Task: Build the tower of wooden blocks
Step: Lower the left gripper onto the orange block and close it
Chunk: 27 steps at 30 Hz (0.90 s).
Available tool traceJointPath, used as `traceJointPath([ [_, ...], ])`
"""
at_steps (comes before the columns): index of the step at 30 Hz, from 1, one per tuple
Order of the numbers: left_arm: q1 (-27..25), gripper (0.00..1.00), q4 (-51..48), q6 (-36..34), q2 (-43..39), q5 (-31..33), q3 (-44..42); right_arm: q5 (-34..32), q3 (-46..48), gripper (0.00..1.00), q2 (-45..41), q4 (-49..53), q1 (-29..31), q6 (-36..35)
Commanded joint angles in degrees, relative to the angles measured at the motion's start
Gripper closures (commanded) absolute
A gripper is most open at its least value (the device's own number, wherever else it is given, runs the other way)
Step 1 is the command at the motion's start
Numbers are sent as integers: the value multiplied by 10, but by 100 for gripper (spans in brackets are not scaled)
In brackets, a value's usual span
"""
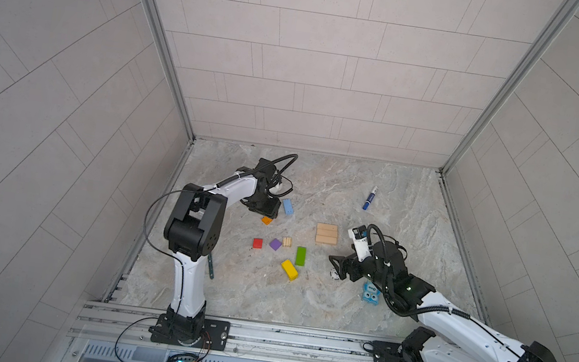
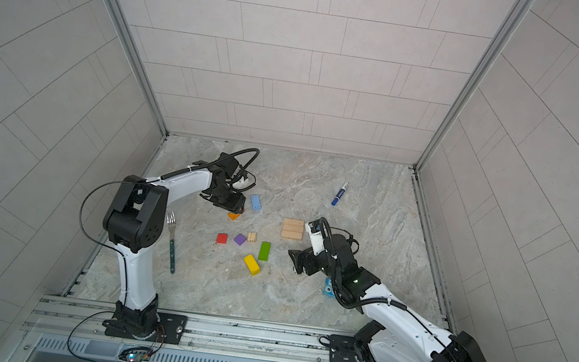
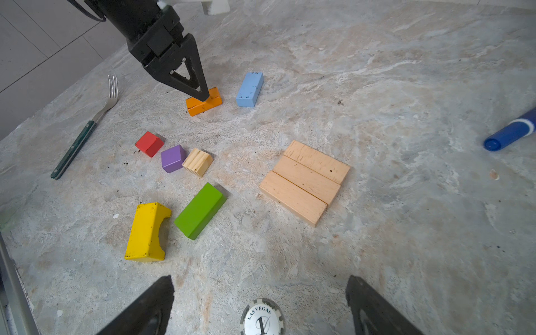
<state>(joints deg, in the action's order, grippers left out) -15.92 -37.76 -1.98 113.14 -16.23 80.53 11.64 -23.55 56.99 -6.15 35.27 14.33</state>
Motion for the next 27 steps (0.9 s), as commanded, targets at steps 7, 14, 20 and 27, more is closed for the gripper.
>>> traceJointPath([
  [7, -5, 44, -5, 3, 11, 19, 1, 3, -1, 6, -8, -6, 2, -9],
  [14, -6, 43, -5, 6, 19, 22, 2, 3, -1, 5, -8, -5, 2, -9],
  [20, -9, 43, -9, 7, 27, 26, 7, 2, -1, 5, -9, -5, 2, -8],
  [27, -19, 45, -13, 13, 34, 35, 12, 2, -2, 5, -8, -5, 3, -8],
])
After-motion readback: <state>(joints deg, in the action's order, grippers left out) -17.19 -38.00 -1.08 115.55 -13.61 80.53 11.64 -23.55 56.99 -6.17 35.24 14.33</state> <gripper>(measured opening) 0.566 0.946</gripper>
